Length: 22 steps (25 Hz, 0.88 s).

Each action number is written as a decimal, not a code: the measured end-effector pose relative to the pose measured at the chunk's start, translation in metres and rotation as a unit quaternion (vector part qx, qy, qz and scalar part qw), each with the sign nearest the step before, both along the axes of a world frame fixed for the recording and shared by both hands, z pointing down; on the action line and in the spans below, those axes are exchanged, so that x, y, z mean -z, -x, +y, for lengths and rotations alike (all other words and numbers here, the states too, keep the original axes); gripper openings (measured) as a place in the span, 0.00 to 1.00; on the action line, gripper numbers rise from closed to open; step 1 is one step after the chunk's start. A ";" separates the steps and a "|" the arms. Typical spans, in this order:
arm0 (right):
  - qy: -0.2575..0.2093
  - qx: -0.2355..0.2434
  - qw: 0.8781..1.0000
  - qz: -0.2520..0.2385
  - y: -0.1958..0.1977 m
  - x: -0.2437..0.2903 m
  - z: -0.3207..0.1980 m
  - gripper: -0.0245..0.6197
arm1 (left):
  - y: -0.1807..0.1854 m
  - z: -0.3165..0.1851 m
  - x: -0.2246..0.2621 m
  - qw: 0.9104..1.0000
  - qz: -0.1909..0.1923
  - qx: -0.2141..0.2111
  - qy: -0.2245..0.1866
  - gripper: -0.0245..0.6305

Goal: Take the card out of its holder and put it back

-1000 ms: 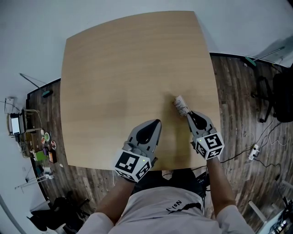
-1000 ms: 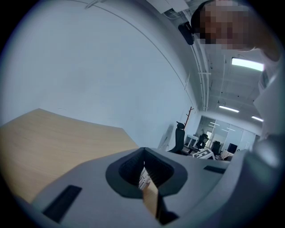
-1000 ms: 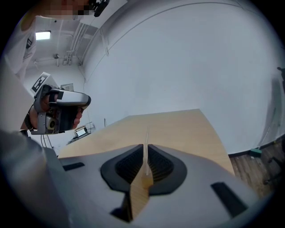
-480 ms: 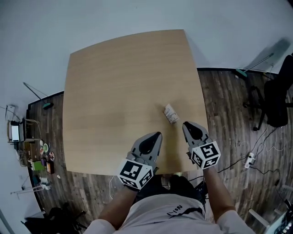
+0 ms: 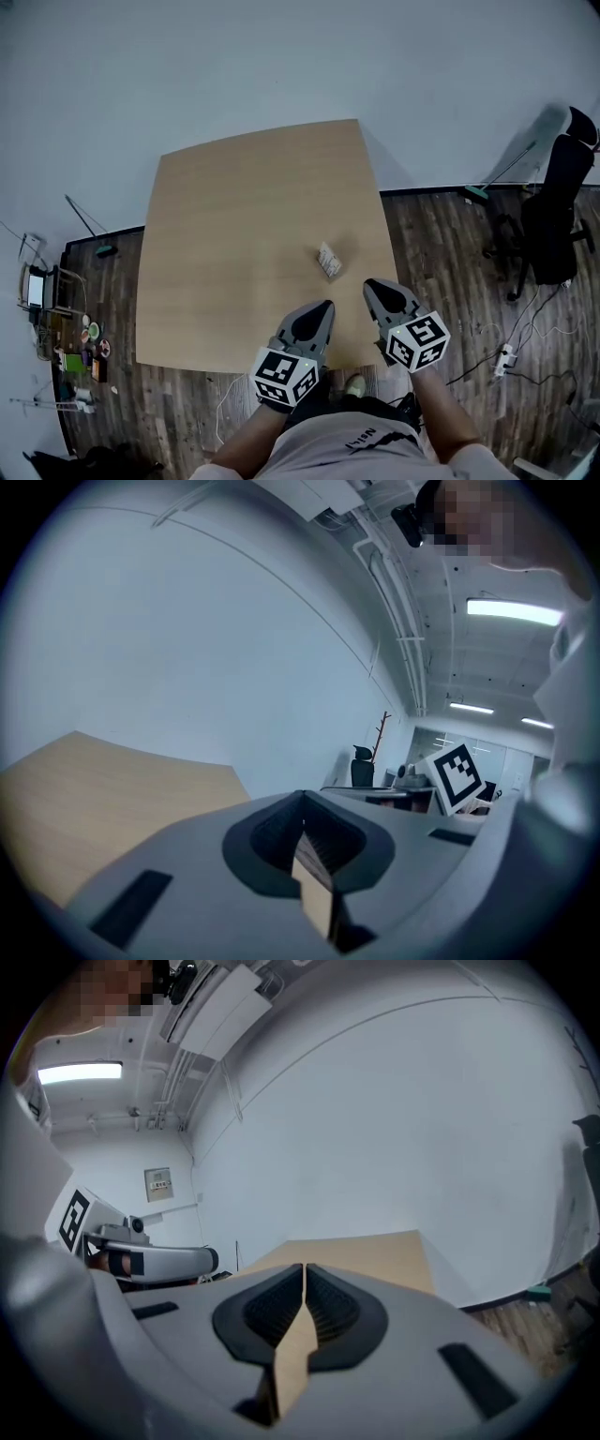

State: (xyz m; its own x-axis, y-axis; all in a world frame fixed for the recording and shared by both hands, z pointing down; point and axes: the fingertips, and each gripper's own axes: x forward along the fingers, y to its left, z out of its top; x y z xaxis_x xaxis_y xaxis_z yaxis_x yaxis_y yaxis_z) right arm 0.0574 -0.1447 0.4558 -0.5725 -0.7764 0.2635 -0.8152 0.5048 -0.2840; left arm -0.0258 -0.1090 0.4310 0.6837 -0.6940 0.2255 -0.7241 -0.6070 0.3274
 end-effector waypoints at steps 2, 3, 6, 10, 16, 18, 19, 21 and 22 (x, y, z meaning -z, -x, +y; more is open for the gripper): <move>-0.013 0.006 1.000 -0.009 -0.003 0.017 0.010 0.07 | -0.008 0.011 0.010 1.000 0.001 -0.001 -0.008 0.06; -0.019 0.008 1.000 -0.013 -0.006 0.026 0.015 0.07 | -0.012 0.016 0.015 1.000 0.002 -0.001 -0.013 0.06; -0.037 0.011 0.999 -0.026 -0.010 0.050 0.029 0.06 | -0.021 0.031 0.032 1.000 0.001 -0.002 -0.026 0.06; -0.060 0.017 0.998 -0.024 -0.013 0.075 0.048 0.06 | -0.027 0.051 0.052 0.999 0.006 0.003 -0.042 0.06; -0.078 0.027 0.996 -0.020 -0.014 0.088 0.069 0.06 | -0.032 0.069 0.065 0.998 0.006 0.012 -0.058 0.06; -0.079 0.030 0.996 -0.020 -0.014 0.089 0.073 0.06 | -0.034 0.072 0.066 0.998 0.006 0.015 -0.059 0.06; -0.079 0.031 0.996 -0.019 -0.014 0.090 0.075 0.06 | -0.034 0.073 0.067 0.998 0.007 0.016 -0.059 0.06; -0.082 0.032 0.996 -0.018 -0.015 0.093 0.080 0.06 | -0.034 0.076 0.069 0.998 0.008 0.018 -0.060 0.06; -0.084 0.032 0.996 -0.017 -0.015 0.094 0.082 0.06 | -0.035 0.077 0.069 0.998 0.009 0.018 -0.061 0.06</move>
